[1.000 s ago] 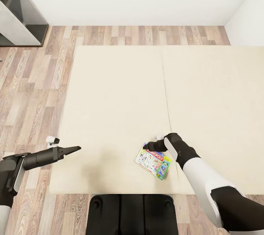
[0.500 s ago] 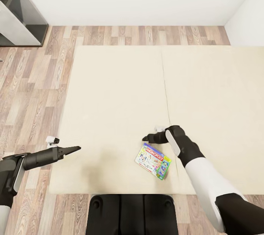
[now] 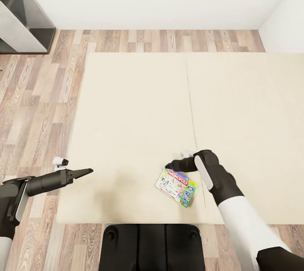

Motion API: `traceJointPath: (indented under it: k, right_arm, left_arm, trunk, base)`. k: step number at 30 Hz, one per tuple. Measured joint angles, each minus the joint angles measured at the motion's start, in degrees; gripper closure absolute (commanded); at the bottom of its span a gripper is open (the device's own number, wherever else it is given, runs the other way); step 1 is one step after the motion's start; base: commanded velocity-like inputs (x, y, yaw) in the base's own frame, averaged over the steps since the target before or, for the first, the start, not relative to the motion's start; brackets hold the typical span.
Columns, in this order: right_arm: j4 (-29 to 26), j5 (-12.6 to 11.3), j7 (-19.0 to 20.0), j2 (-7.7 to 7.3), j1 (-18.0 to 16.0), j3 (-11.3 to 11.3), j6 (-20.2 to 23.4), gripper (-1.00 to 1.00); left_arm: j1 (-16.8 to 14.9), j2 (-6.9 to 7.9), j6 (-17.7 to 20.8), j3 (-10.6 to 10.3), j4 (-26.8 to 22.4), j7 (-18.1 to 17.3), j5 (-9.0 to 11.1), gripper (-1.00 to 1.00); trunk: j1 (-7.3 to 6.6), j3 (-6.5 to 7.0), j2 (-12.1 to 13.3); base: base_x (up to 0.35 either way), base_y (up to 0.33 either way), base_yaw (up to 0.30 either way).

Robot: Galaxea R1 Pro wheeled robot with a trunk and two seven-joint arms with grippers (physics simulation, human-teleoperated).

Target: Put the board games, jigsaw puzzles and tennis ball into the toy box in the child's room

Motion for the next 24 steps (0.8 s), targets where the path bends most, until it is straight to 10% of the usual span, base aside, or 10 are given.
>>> traceJointPath:
  k: [24]
  right_arm:
    - [-4.97, -0.49, 0.62, -4.94, 8.75, -7.01, 0.08, -1.00]
  left_arm:
    - [0.00, 1.06, 0.00, 0.00, 0.01, 0.00, 0.25, -1.00]
  trunk:
    - [0.00, 0.00, 0.00]
  base:
    - [0.000, 0.000, 0.000]
